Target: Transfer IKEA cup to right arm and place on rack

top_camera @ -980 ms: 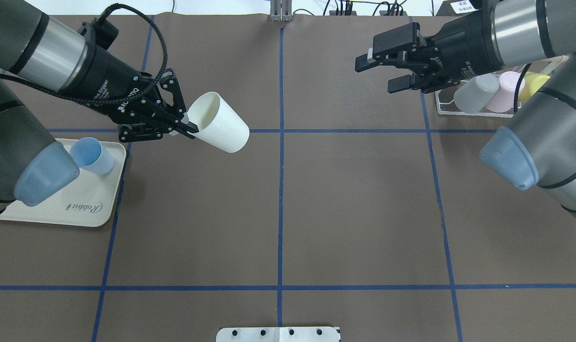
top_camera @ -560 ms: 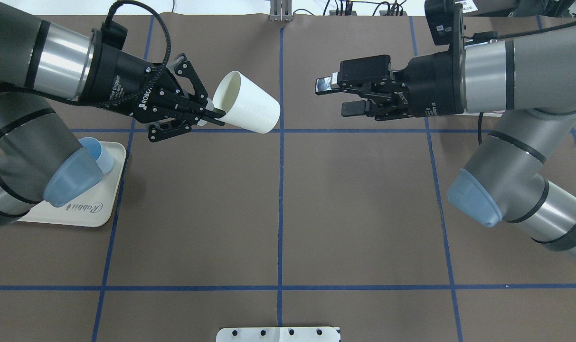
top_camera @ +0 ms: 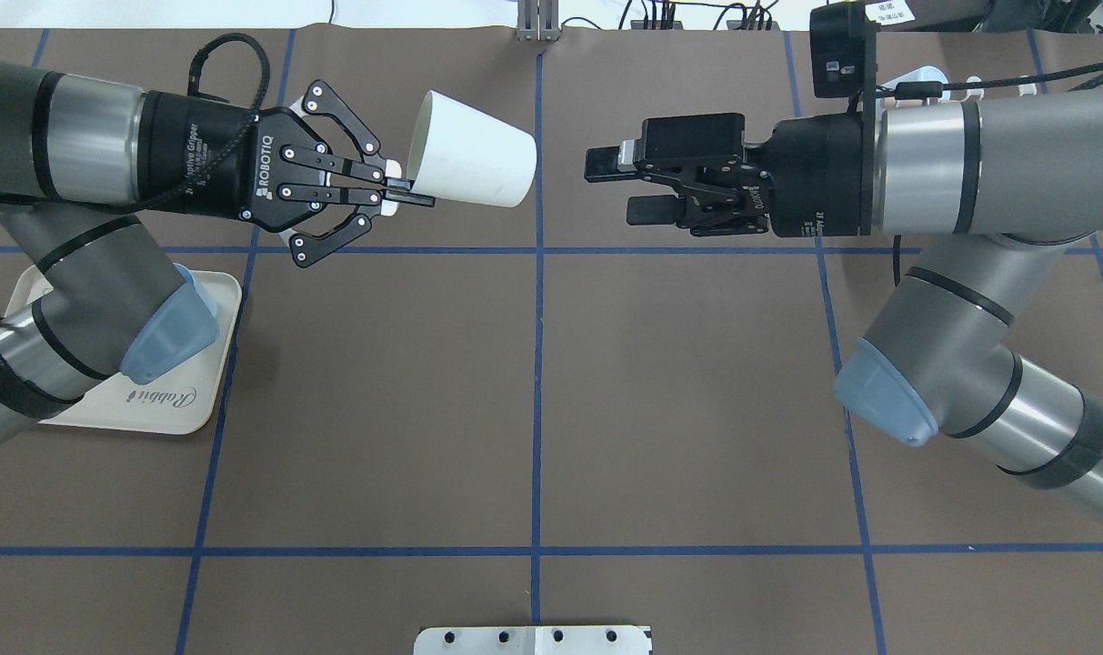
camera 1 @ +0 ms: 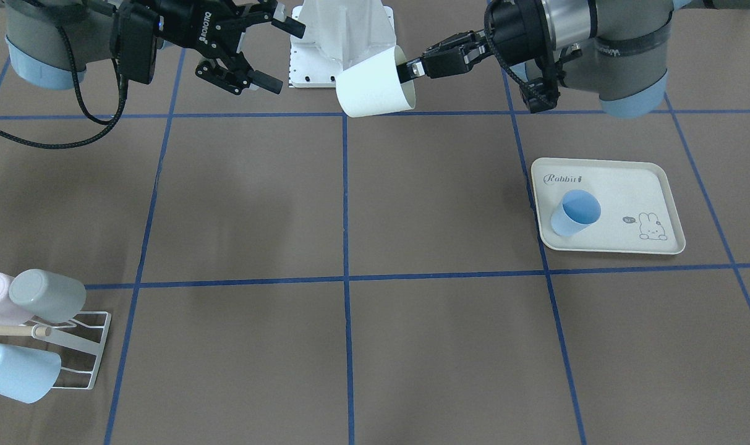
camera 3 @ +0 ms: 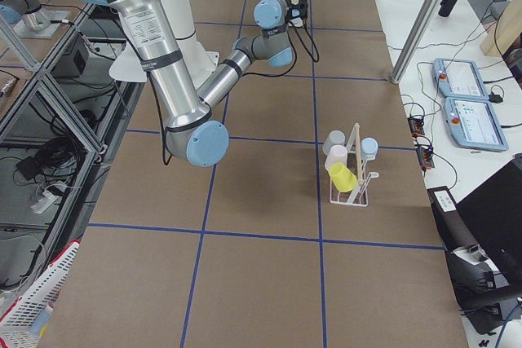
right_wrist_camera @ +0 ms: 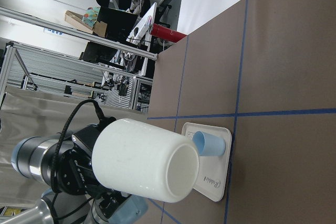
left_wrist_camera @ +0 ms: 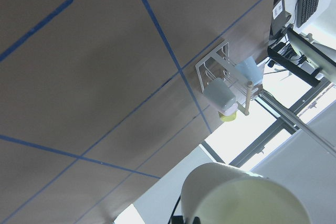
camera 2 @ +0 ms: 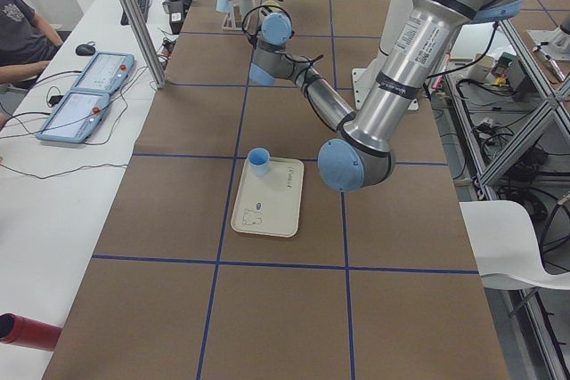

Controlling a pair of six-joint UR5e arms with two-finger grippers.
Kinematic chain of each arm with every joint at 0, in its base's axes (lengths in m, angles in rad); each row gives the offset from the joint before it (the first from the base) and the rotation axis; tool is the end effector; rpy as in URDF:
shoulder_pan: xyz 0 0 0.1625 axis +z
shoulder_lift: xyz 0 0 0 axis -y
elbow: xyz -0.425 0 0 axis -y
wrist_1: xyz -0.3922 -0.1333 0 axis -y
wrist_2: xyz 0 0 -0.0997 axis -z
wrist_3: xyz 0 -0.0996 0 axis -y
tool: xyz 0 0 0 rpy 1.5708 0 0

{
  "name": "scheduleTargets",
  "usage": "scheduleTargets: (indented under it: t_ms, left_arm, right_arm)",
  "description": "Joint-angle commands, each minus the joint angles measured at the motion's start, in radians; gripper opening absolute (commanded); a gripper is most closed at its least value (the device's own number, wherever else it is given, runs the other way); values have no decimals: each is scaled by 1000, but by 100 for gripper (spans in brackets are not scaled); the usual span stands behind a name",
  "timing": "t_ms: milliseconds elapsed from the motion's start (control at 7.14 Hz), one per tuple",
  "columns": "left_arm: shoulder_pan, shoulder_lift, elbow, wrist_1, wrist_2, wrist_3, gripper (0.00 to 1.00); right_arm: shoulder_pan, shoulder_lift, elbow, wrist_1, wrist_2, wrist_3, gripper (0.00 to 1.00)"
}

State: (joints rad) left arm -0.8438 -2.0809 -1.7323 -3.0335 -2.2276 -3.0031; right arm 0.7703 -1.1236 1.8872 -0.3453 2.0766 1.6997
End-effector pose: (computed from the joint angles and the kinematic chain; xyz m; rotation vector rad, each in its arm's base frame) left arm 0.2967 -0.4427 0.1629 -0.9637 1.8517 -0.7332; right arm -0.3041 -0.4135 0.1480 0.2975 -1.9122 0.0948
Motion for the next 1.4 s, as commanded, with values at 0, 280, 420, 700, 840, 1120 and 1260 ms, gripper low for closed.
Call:
scheduleTargets:
  t_ms: [0,280,420,700,840,1120,1260]
  left_arm:
    - [0,2,5,-137,66,-300,0]
    - [0,18,2,-185,66,-411,0]
    - [0,19,-4,-185,68,-422,0]
    - [0,21,-21,-186,68,-473,0]
    - [0,21,-27,-186,68,-483,0]
    - [2,24,-42,-188,68,-503,0]
    - [2,25,-50,-188,68,-514,0]
  right_arm:
    - [-35,7,-40,133,-62,18,94]
    - [-104,10,-97,302,-162,69,93]
    - [-123,33,-115,352,-200,124,93]
    - [-129,108,-175,399,-236,202,94]
    - [-129,135,-198,405,-242,209,94]
    - [-129,166,-212,411,-262,235,94]
    - [-129,173,-230,429,-268,236,94]
